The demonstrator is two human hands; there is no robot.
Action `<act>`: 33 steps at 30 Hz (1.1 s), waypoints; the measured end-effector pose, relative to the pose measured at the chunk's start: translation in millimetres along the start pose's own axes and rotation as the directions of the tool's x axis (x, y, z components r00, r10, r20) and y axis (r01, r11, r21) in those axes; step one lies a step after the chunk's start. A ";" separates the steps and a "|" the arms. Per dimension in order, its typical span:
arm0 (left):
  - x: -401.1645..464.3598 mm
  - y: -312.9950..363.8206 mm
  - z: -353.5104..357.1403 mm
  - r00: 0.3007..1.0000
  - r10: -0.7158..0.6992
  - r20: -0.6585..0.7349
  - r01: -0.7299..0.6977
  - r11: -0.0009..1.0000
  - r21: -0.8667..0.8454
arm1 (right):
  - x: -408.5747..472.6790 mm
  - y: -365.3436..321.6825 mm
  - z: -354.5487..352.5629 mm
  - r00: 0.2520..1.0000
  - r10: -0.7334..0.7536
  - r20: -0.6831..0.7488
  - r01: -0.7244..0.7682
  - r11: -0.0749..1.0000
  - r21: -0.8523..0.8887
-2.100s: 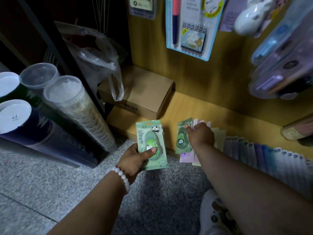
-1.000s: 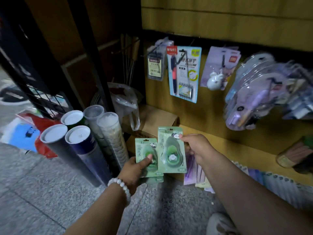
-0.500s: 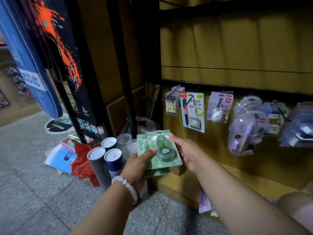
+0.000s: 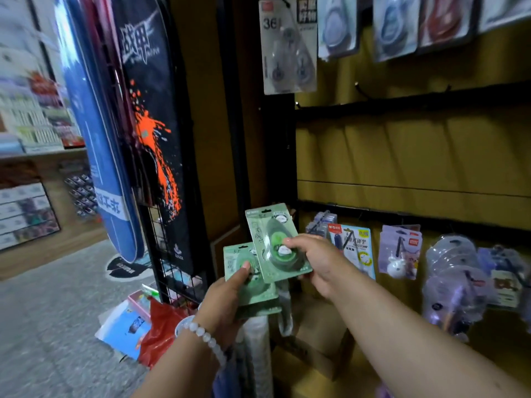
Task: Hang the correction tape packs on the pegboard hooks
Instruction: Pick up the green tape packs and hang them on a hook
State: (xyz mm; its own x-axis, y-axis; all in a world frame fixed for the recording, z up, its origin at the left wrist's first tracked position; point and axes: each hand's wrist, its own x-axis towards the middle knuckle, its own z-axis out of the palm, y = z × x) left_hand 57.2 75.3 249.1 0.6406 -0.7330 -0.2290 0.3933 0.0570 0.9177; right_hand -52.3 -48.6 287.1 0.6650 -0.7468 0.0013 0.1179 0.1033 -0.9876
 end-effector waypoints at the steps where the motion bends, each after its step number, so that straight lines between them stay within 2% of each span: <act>1: 1.0 8.9 1.8 1.000 0.009 0.003 -0.009 1.000 0.002 | 6.3 -12.9 4.3 0.999 -0.039 -0.005 0.039 0.999 0.002; 7: 6.7 54.9 21.2 0.996 0.077 0.043 -0.077 0.997 0.006 | 33.0 -94.0 28.9 0.966 -0.257 0.014 0.257 0.965 -0.044; 11: 11.5 66.8 27.0 0.992 0.117 0.044 -0.117 0.993 0.002 | 58.8 -126.5 42.9 0.948 -0.318 0.010 0.318 0.946 -0.058; 19: 25.2 64.7 24.0 0.997 0.063 0.051 -0.062 0.997 -0.036 | 112.9 -139.5 47.7 0.944 -0.315 -0.095 0.295 0.938 -0.185; 25: 39.0 56.4 17.7 0.995 0.029 0.092 -0.019 0.994 -0.109 | 143.1 -133.6 43.9 0.939 -0.304 -0.159 0.273 0.943 -0.190; 30: 43.9 56.0 17.2 0.987 0.056 0.152 -0.027 0.982 -0.186 | 167.2 -132.7 42.2 0.931 -0.263 -0.255 0.197 0.947 -0.255; 33: 46.7 54.6 17.9 0.988 0.068 0.140 -0.042 0.983 -0.178 | 172.5 -124.9 35.6 0.941 -0.240 -0.240 0.166 0.942 -0.293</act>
State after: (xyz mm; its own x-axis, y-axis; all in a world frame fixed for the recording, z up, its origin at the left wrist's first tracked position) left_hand 96.8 32.1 294.3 0.5670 -0.8152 -0.1185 0.4767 0.2074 0.8542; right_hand 74.0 -166.9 416.2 0.4205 -0.8847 0.2009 0.0057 -0.2189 -0.9757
